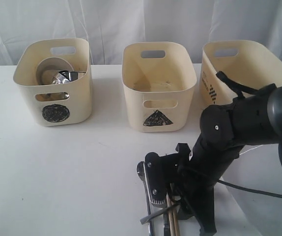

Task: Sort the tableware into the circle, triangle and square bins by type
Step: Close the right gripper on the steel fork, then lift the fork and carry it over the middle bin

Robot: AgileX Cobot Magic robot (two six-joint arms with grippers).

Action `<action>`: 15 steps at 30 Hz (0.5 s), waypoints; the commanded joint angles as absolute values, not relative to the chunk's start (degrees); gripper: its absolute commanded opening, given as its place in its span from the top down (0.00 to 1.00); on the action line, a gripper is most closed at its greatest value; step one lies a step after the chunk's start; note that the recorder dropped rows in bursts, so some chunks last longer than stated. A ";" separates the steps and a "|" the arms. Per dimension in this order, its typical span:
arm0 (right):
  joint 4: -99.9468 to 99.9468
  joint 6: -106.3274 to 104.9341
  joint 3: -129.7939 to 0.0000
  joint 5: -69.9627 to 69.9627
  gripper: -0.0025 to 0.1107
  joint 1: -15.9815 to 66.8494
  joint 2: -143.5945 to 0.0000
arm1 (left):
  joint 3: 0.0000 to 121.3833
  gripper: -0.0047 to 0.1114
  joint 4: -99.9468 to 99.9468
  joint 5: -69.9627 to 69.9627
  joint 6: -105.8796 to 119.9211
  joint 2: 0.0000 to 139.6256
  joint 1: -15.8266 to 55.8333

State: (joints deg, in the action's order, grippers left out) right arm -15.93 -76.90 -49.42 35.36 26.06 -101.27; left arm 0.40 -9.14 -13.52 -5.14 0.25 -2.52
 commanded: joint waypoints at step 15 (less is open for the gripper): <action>-15.77 -76.29 -48.03 32.68 0.98 26.23 -99.26 | 0.00 0.96 -9.54 -13.26 -5.23 0.00 -2.07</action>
State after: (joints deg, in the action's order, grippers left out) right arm -16.55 -76.47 -48.53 33.09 26.21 -100.73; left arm 0.40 -9.14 -13.52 -5.14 0.25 -2.52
